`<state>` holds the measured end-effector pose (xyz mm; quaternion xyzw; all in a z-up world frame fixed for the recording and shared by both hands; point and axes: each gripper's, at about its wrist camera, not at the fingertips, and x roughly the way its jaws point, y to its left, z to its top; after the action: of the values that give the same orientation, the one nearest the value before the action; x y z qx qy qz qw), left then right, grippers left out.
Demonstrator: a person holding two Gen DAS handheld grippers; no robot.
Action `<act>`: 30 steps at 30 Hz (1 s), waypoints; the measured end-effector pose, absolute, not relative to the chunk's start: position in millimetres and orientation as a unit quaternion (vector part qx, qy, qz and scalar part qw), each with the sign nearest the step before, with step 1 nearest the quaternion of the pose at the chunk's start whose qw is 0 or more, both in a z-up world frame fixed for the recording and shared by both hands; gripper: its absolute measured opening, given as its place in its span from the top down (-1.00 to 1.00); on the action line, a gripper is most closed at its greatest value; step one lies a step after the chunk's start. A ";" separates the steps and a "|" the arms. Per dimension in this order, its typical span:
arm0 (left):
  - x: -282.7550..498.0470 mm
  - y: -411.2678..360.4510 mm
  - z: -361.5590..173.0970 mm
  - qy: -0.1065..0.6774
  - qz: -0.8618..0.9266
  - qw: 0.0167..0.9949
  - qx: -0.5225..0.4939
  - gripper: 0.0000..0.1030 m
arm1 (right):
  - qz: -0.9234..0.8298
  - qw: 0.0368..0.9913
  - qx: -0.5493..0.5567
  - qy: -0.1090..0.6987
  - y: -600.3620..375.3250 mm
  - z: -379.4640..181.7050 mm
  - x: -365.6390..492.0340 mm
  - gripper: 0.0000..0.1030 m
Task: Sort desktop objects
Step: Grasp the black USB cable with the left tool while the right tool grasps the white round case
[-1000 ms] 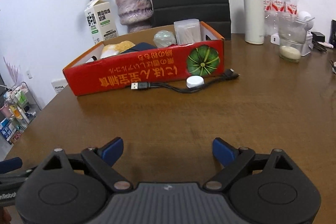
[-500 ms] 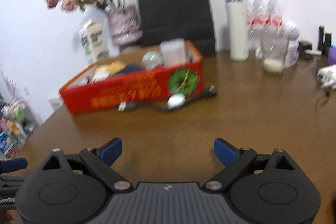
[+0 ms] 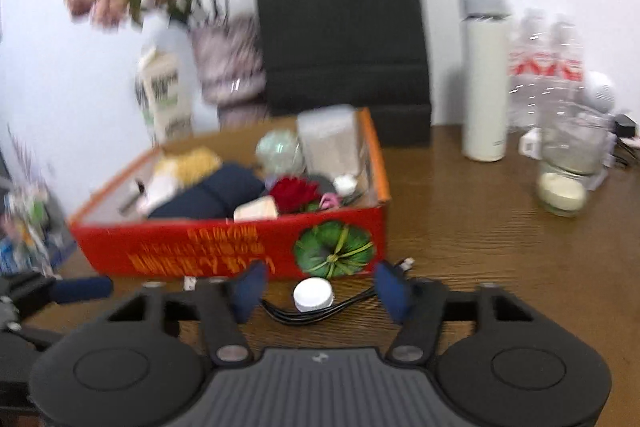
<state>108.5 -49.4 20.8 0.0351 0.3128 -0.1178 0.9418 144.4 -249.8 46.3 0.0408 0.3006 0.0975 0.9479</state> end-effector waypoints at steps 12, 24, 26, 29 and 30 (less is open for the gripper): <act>113.8 -50.7 12.4 0.316 -0.142 0.938 0.028 -0.40 | 0.087 0.948 0.074 0.298 -259.3 42.9 142.7 0.48; 142.4 -169.5 10.5 0.313 -0.265 0.903 0.129 -0.01 | -0.002 0.947 0.232 0.224 -358.2 51.0 107.2 0.48; 148.8 -179.9 1.7 0.335 -0.231 0.903 0.139 -0.01 | 0.001 0.948 0.244 0.205 -360.4 53.3 103.1 0.48; 144.7 -177.5 2.2 0.348 -0.223 0.903 0.115 0.75 | 0.004 0.948 0.250 0.199 -360.9 54.5 103.9 0.48; 142.2 -176.9 2.1 0.350 -0.222 0.903 0.111 0.80 | 0.006 0.948 0.249 0.201 -359.3 54.7 104.7 0.48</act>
<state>142.2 -176.9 2.1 0.1108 0.3499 -0.2220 0.9033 104.7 -359.3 54.7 0.2489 0.2006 0.0058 0.9475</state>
